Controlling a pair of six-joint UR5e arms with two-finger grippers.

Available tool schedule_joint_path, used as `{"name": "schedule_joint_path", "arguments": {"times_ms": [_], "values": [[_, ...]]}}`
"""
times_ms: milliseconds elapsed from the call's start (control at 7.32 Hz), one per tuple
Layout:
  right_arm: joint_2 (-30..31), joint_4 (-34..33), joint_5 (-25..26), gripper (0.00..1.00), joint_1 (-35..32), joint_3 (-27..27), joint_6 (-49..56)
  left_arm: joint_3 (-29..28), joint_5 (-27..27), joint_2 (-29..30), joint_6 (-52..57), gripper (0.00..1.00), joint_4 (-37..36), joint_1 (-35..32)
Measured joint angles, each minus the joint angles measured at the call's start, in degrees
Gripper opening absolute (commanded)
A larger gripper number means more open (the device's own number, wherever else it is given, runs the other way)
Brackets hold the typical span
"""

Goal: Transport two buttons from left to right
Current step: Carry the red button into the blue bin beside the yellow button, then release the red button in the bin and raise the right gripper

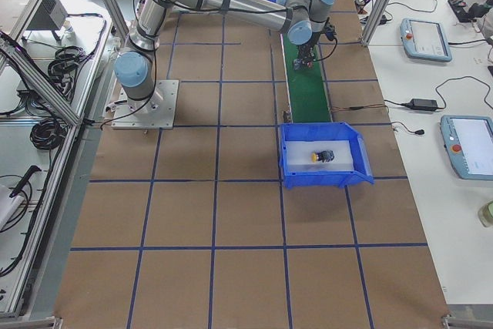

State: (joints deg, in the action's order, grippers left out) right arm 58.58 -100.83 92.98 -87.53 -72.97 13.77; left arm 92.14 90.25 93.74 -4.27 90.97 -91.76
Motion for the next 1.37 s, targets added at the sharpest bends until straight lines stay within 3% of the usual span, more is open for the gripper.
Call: {"name": "schedule_joint_path", "arguments": {"times_ms": [546,956,1365], "values": [[-0.2,2.2,0.1,0.13,11.9,8.0,7.2,-0.1,-0.1,0.1,0.0,1.0,0.0,0.0],[-2.5,-0.7,-0.4,0.13,23.1,9.4,19.3,-0.1,-0.1,0.1,0.0,1.0,0.0,0.0],[-6.6,-3.6,-1.0,0.13,27.5,9.8,23.1,-0.1,-0.1,0.1,0.0,1.0,0.0,0.0]]}}
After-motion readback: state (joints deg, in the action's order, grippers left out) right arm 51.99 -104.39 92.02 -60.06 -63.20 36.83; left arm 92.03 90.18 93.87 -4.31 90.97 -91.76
